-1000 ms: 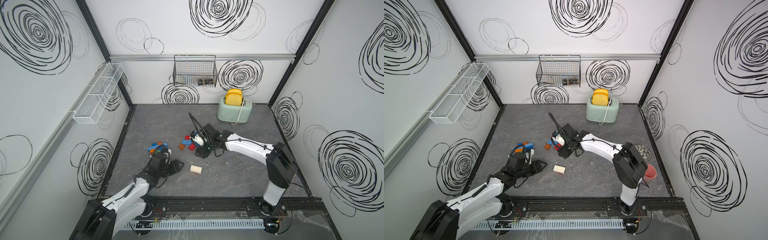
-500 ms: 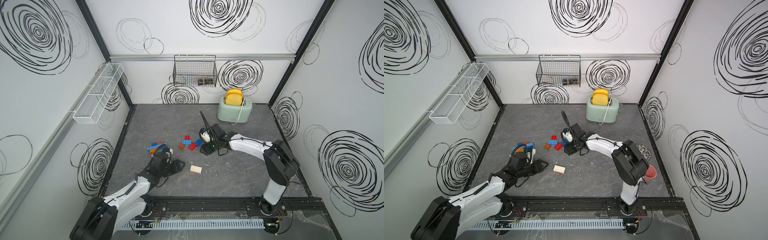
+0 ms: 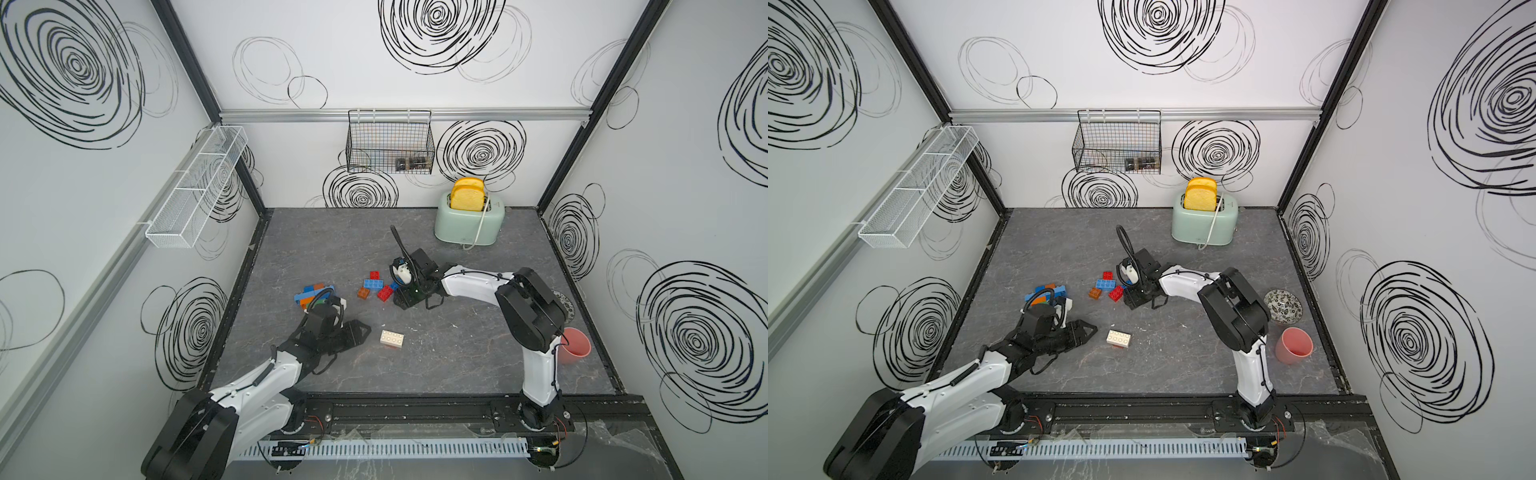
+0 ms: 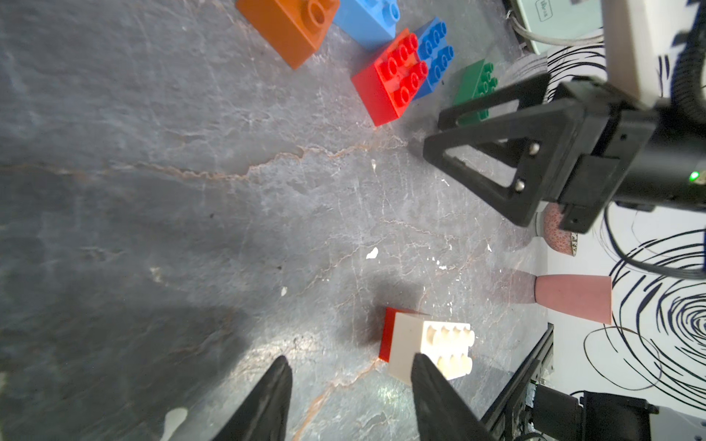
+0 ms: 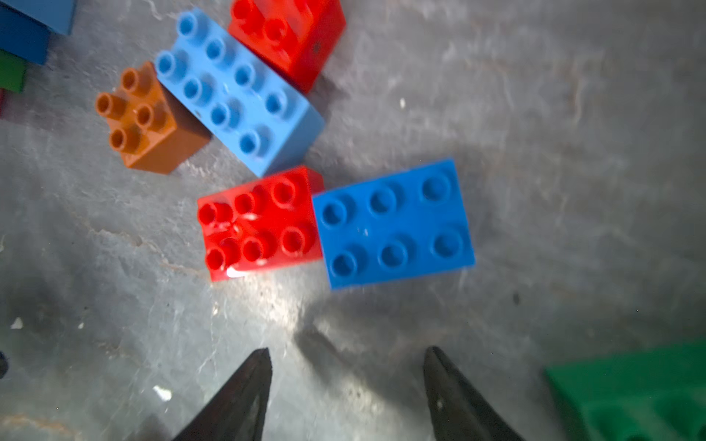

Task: Assemble a heart with lego
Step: Pick up the lego brick from the center of the board.

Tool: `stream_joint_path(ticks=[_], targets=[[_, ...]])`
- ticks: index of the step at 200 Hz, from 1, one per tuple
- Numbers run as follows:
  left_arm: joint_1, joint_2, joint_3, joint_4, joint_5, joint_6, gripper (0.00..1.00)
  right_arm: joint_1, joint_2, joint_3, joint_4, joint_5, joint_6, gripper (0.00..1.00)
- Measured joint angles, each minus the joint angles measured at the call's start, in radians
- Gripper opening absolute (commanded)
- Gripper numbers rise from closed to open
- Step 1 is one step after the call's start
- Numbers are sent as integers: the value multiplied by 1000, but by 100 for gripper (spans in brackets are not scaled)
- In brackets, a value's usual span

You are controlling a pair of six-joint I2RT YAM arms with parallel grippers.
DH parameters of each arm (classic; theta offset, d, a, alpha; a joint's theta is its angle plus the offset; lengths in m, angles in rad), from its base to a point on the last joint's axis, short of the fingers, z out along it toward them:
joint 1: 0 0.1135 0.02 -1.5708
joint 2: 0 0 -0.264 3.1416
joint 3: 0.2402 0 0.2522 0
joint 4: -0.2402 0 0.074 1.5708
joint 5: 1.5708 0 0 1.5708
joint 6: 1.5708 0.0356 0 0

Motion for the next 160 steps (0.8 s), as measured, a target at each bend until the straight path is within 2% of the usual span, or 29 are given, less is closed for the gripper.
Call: stream_joint_path(ticks=[71,117,160], targets=[[31,-2,0,0,13,10,55,-9,105,140,15,-21,-20,74],[31,-2,0,0,18,13,55,-11,128,172,19,-91,-22,74],[31,-2,0,0,19,13,55,-16,172,234,17,-98,-9,75]])
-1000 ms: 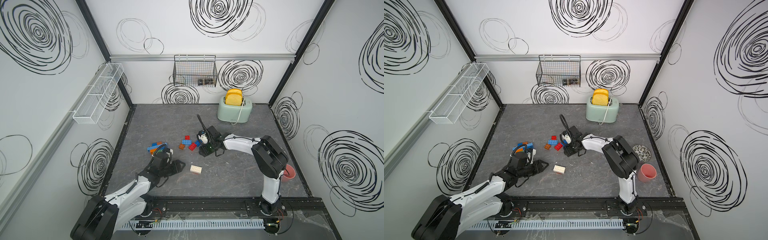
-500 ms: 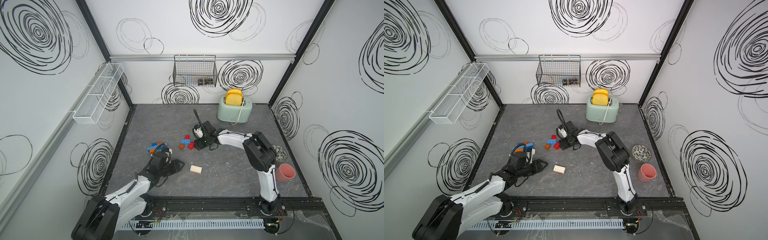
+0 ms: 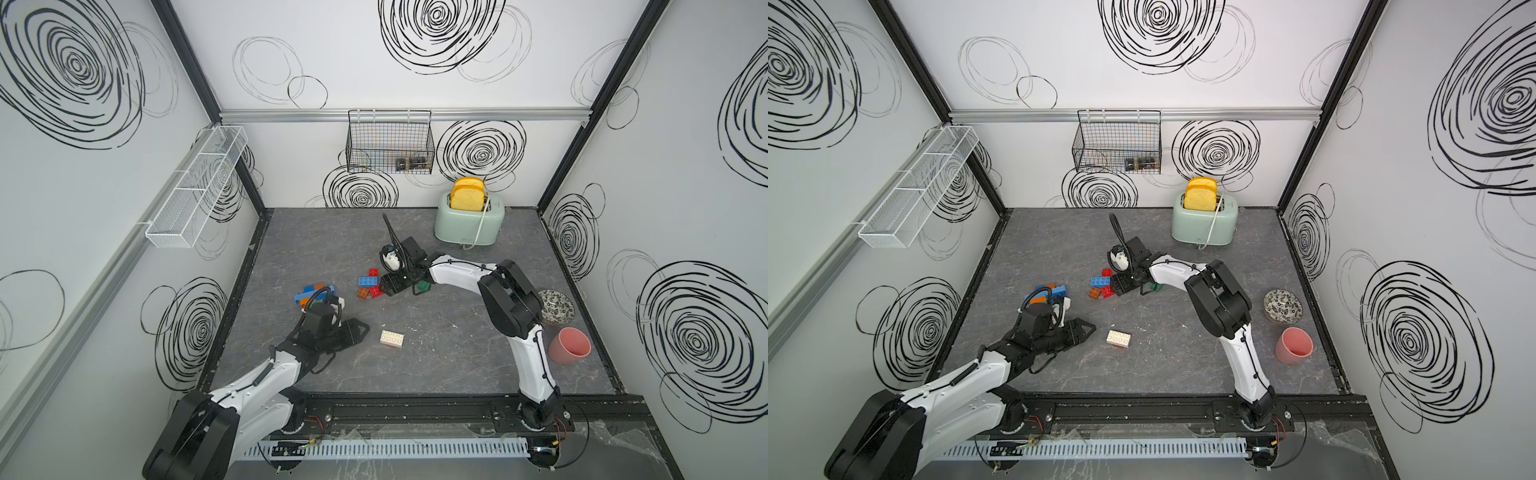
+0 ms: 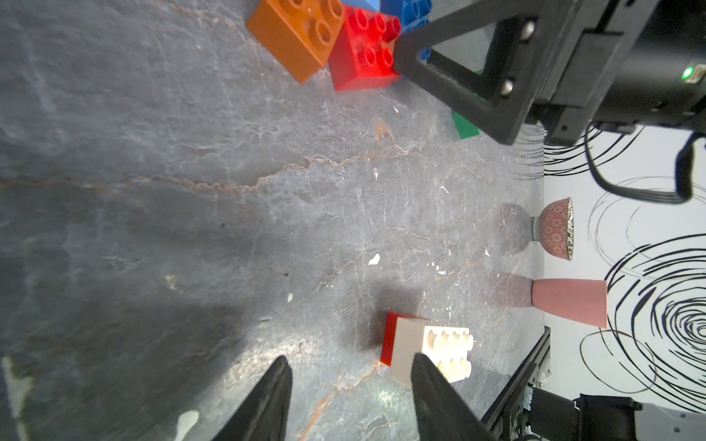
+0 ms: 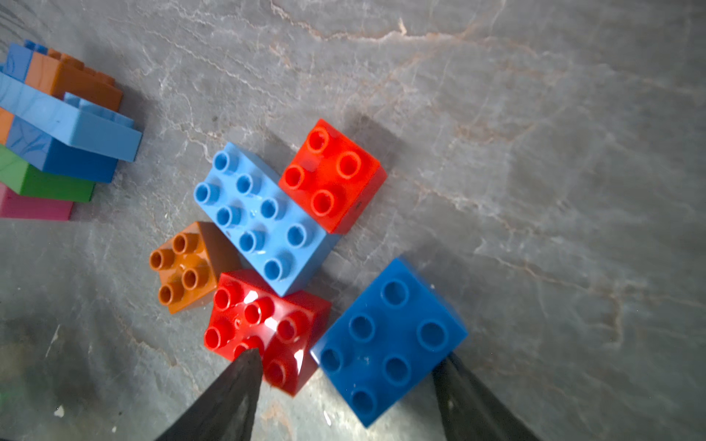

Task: Assemble a heart with lego
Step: Pick up the lego brick from the center of the board.

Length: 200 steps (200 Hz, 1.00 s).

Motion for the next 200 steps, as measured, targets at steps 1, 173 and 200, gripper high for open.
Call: stream_joint_path(ticks=[1,173,200], targets=[[0,0,0,0,0,0,55,0,1,1,0,0,2,75],[0,0,0,3,-1,0,55,-5,30,47,-5,35,117,57],[0,0,-1,5,-1,0,55,-1,25,31,2,19,108,64]])
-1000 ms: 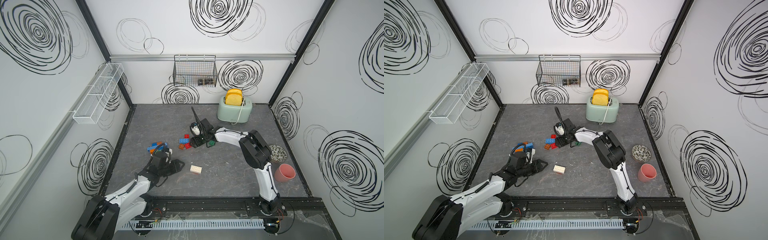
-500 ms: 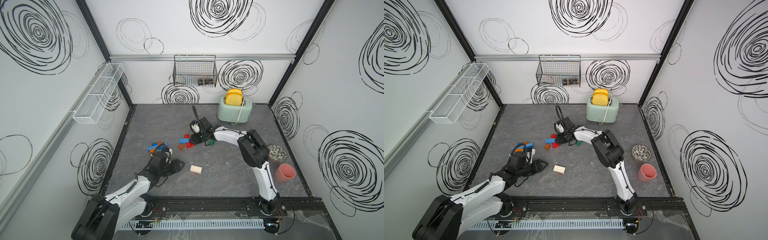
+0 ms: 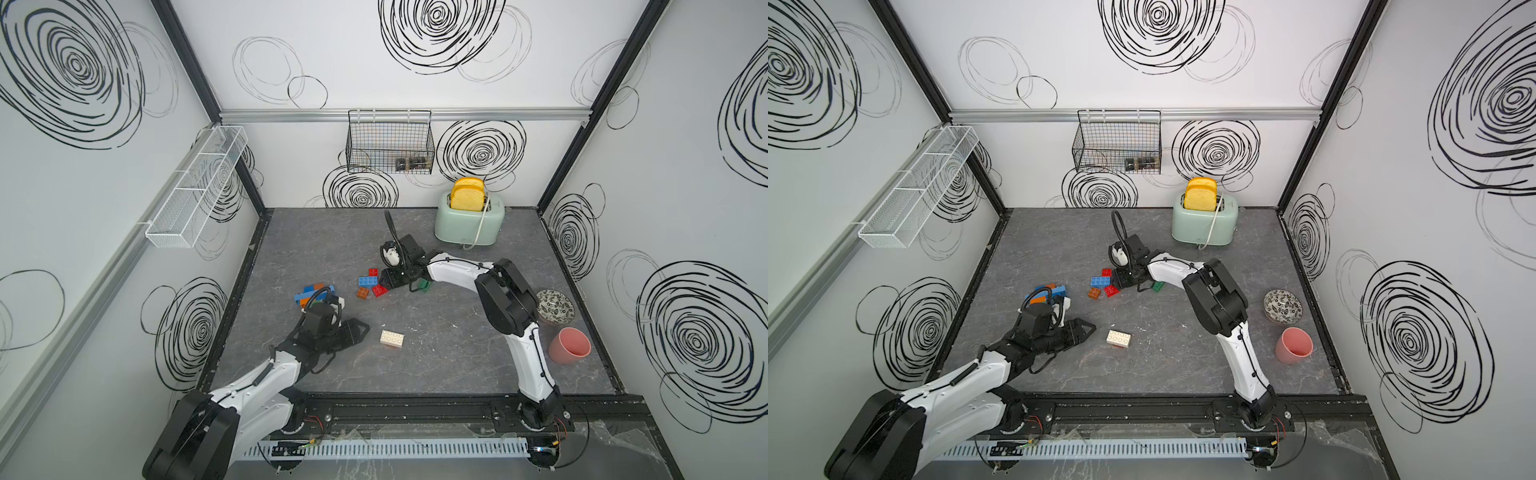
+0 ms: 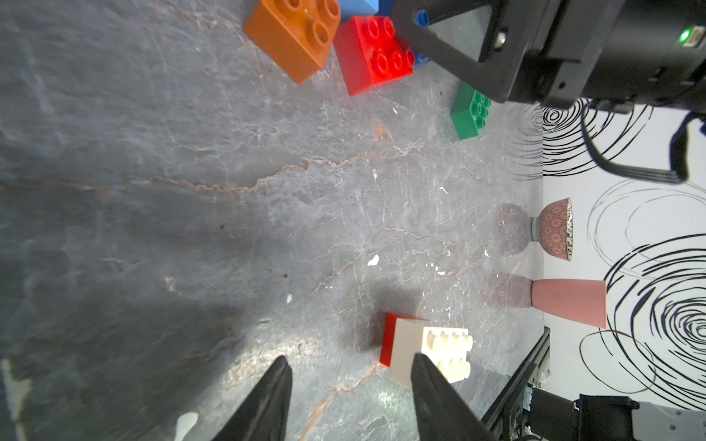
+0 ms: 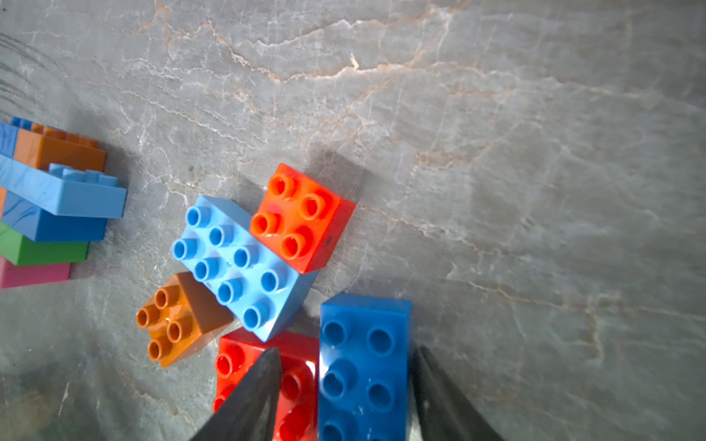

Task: Assemble a heart with lego
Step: Pick up the lego brick from the center of the board.

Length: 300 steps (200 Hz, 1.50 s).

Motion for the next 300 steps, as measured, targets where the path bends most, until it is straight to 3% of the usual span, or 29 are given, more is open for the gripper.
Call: stream_joint_path(ticks=[115,208,260,300], targets=[[0,2,0,0,-2,0,55,55,-114,-142,-31,4,-53,79],[0,3,0,0,-5,0,55,-19,-103,-60,-38,-6,-12,77],[0,14,0,0,-7,0,55,-10,-26,11,-31,-21,5,70],[0,14,0,1,-7,0,55,5,-1,24,-42,25,6,53]])
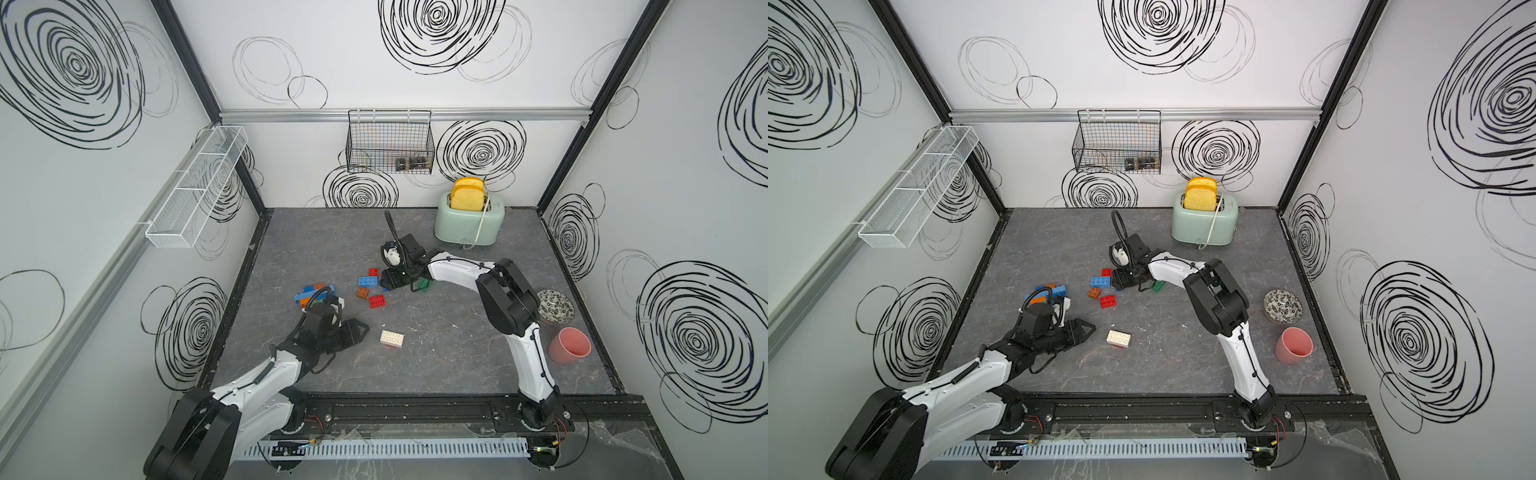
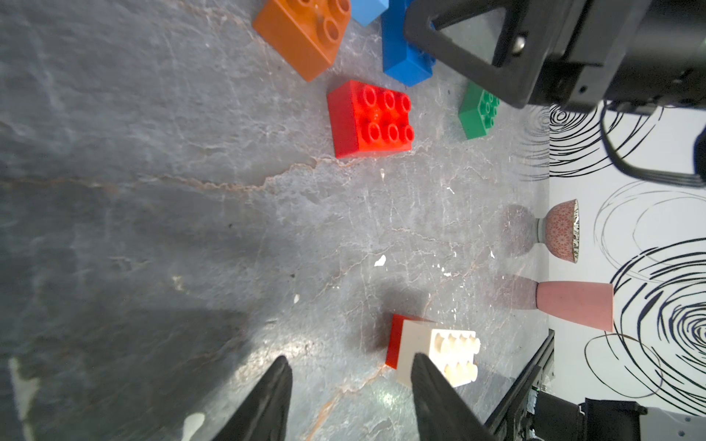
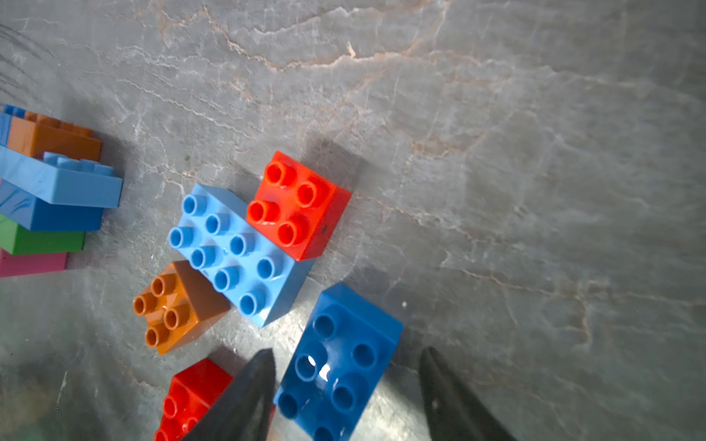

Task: Assemble a heart with lego
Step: Pick up the lego brick from the center of the board, then assemble the lego brick with the lego brick.

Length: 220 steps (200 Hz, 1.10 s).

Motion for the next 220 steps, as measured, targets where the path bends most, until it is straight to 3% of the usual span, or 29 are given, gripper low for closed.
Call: stream_joint_path(ticks=[23,81,175,220], targets=[[0,0,0,0,0,0,55,19,14,29,-24,47,-7,42],[-2,2,0,18,1,0,55,63,5,22,-50,174,-53,29],[-142,26,-1,42,-5,-27,59,86,-454,-473,-80,200,-108,27],[-184,29,-10,67,-14,-45,65,182,-532,-635,-89,218,-93,28]])
